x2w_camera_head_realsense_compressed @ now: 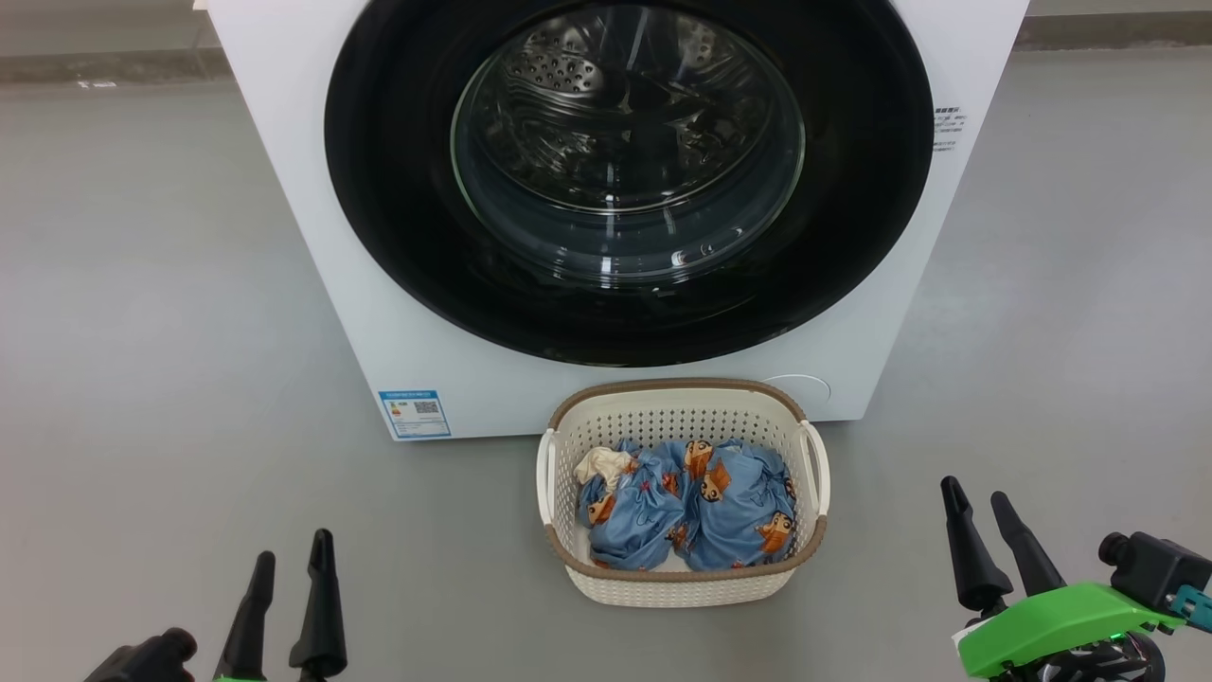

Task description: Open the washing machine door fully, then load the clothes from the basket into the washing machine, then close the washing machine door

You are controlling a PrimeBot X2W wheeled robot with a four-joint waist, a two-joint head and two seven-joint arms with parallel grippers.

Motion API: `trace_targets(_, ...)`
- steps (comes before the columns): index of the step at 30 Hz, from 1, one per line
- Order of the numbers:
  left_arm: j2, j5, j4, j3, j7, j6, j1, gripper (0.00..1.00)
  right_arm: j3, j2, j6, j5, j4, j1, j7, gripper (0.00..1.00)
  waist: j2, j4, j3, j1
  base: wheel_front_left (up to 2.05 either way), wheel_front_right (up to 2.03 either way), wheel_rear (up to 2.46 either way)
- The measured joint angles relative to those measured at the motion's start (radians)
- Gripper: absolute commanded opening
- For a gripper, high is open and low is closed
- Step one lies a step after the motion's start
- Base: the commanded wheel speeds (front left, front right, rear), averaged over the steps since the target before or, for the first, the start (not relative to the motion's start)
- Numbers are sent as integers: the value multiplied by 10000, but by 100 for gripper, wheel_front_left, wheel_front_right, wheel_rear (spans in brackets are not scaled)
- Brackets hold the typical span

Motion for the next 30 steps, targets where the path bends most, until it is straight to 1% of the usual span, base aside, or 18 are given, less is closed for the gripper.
trace_targets(8, 8, 966, -67, -17, -184, 0, 0, 100, 209, -63, 0, -928, 4, -1, -217, 100, 0, 23, 6, 0, 0, 0, 0)
trace_targets(30, 31, 3567, -125, -69, -803, -12, -39, 100, 222, -171, 2, -3379, -25, -2, -834, 100, 0, 7, 91, 0, 0, 0, 0)
